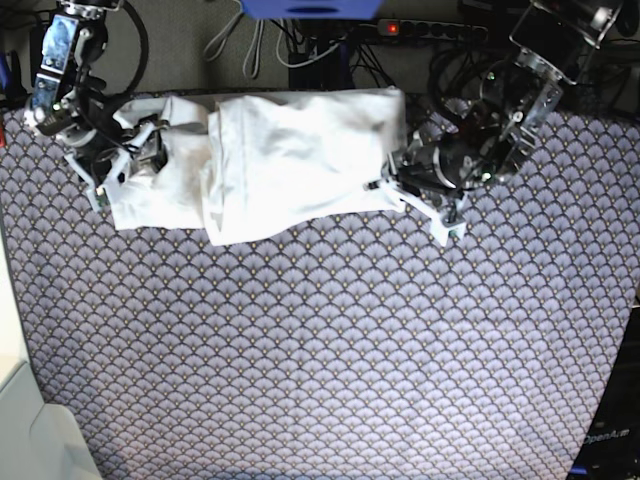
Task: Fold the T-shirt properly
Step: 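Push the bundle end with the right gripper toward the left gripper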
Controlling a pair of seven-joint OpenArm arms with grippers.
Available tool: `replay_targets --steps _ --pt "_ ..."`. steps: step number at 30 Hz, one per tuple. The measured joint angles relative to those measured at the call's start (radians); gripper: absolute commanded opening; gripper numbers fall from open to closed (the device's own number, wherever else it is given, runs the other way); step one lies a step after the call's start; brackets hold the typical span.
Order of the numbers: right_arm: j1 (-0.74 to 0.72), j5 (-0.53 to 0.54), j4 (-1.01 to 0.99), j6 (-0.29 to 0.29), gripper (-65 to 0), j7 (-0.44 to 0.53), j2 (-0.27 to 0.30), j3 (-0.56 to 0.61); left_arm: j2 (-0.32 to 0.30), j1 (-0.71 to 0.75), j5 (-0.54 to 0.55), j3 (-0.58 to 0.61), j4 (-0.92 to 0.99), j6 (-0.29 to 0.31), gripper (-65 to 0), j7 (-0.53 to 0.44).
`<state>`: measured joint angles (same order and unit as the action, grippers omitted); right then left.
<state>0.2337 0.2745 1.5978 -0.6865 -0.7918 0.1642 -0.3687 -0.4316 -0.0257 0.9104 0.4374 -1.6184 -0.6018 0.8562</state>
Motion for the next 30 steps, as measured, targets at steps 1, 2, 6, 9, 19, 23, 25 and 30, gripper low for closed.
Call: replay_targets --steps 1,2,6,9,19,23,25,30 --pt "0.0 0.0 -0.001 0.0 -34.2 0.0 0.001 0.002 0.0 0.0 0.0 0.0 0.0 0.0 -64.7 0.0" --pt "0.0 0.002 -0.001 0.0 -39.8 0.0 0.001 0.002 0.0 0.0 0.0 0.0 0.0 0.0 -64.7 0.0" --pt "0.003 0.037 -0.001 -0.006 -65.0 -0.042 -0.006 0.006 0.0 0.0 0.0 0.0 0.0 0.0 -64.7 0.0" --pt "0.0 0.037 0.008 -0.006 -65.0 -0.061 -0.005 0.004 0.001 0.0 0.0 0.0 0.0 0.0 -64.7 0.0" --pt "0.083 0.089 0.325 -0.011 -65.0 -0.132 -0.013 0.003 0.0 0.0 0.0 0.0 0.0 0.0 -64.7 -0.003" --pt "0.137 0.17 0.394 -0.008 -65.0 -0.131 -0.011 0.01 -0.001 0.0 0.0 0.0 0.0 0.0 -64.7 -0.004" --pt "0.147 0.226 0.394 -0.008 -65.0 -0.137 -0.003 0.029 -0.001 0.0 0.0 0.0 0.0 0.0 -64.7 -0.007" --pt "0.143 0.288 0.407 -0.008 -65.0 -0.156 0.017 0.09 -0.001 0.002 0.0 0.0 0.0 -0.002 -64.7 -0.007"
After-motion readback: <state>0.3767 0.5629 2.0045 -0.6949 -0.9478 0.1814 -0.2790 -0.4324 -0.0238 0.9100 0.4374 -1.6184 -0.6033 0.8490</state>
